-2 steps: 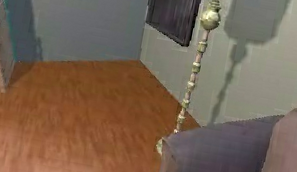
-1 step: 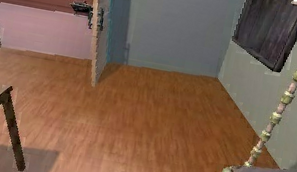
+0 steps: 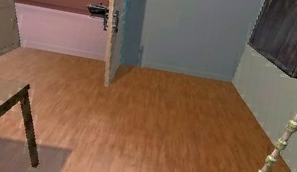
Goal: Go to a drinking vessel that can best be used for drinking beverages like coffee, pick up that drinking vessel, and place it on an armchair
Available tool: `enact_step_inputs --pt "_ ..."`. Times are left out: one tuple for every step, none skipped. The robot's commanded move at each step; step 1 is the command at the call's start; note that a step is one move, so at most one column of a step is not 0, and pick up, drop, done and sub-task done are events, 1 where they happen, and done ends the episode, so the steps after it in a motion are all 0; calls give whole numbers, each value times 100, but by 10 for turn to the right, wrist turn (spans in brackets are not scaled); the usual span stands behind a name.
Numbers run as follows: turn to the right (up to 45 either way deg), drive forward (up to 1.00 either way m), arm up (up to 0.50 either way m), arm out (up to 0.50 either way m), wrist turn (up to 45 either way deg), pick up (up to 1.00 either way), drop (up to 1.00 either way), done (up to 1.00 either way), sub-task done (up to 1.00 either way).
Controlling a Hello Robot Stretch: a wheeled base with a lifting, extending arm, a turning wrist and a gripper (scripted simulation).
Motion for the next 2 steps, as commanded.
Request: enact_step_inputs --pt "0 20 0 0 0 0 0 0 0" --pt "-450 0 0 0 0 0 0 0 0"
